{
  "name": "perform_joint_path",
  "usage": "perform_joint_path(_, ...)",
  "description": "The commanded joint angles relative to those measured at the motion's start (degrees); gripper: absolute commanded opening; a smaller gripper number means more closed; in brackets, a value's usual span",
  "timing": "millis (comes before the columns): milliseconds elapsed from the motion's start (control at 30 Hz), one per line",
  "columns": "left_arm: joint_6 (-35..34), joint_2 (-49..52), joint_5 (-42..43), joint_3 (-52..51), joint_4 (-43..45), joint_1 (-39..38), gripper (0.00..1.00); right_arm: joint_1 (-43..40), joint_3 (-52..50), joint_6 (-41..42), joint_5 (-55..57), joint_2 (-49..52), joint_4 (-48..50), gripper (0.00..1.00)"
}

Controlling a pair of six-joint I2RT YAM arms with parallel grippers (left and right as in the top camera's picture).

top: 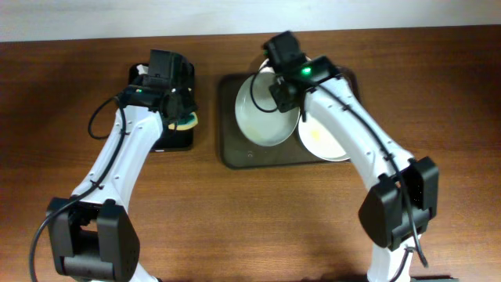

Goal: Clean dirty plates on tray and stack at the side
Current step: 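Lift the pale blue plate with right gripper, place it right of tray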

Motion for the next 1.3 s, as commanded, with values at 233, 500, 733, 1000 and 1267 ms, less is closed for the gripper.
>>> perform_joint_path(233, 0.9, 0.0, 0.6, 0.2, -1.5, 2.4, 0.00, 15.7, 4.0, -15.0, 44.2, -1.9, 4.9, 0.04)
perform_joint_path(500, 0.9, 0.0, 0.6, 0.2, -1.9, 2.4, 0.00, 16.4, 4.0, -17.9, 44.4, -1.9, 5.7, 0.04)
perform_joint_path(733, 0.9, 0.0, 0.6, 0.2, -1.9, 2.4, 0.00, 16.2, 4.0, -17.8, 44.0, -1.9, 5.7, 0.04)
perform_joint_path(1000, 0.9, 0.0, 0.6, 0.2, -2.8, 2.4, 0.00, -1.9, 4.0, 7.9, -4.5, -1.8, -0.3, 0.04)
perform_joint_path(1267, 0.9, 0.0, 0.6, 0.2, -2.7, 2.4, 0.00, -39.3, 2.5, 9.4, -55.1, -1.0, -2.1, 0.04)
